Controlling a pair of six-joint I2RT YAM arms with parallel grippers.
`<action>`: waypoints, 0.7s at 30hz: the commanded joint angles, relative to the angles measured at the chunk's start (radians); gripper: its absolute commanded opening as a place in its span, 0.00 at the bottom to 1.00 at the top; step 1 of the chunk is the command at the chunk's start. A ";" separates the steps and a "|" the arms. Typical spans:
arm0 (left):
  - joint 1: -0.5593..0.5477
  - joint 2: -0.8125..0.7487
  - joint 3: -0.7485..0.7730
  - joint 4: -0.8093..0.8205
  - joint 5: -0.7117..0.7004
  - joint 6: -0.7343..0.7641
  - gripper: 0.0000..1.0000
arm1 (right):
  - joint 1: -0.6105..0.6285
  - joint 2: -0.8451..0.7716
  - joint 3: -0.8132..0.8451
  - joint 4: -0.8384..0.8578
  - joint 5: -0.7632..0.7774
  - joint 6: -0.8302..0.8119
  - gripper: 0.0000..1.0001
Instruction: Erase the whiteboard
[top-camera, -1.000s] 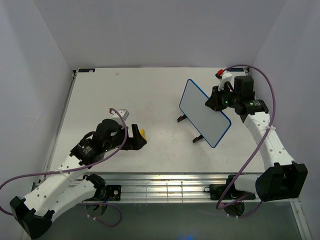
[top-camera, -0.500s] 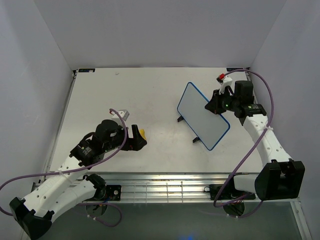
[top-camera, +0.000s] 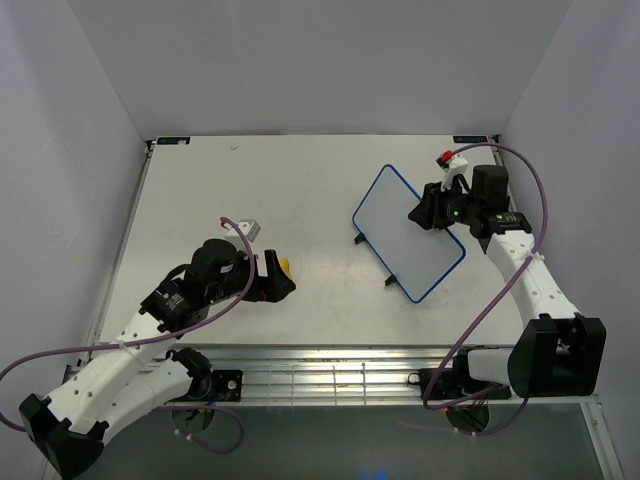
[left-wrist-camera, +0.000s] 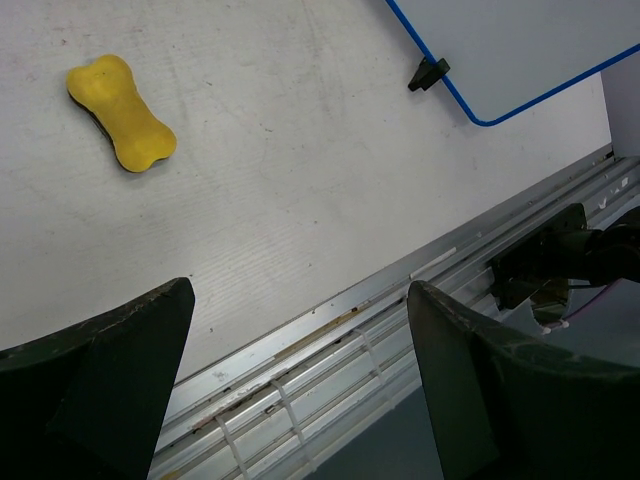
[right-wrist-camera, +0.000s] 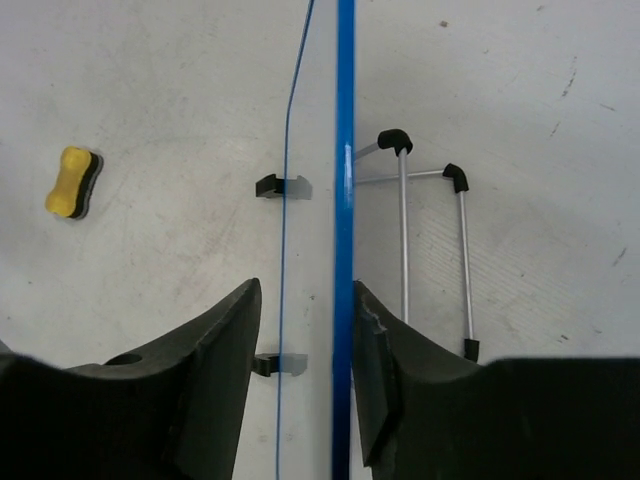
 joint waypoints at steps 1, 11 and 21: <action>-0.006 -0.001 -0.010 0.020 0.028 0.015 0.98 | -0.004 0.022 -0.009 0.051 0.029 -0.033 0.48; -0.024 0.007 -0.010 0.023 0.044 0.023 0.98 | -0.004 0.085 -0.008 0.046 0.182 -0.093 0.65; -0.032 -0.019 0.002 -0.006 -0.036 0.000 0.98 | -0.006 0.157 0.037 0.033 0.265 -0.077 0.90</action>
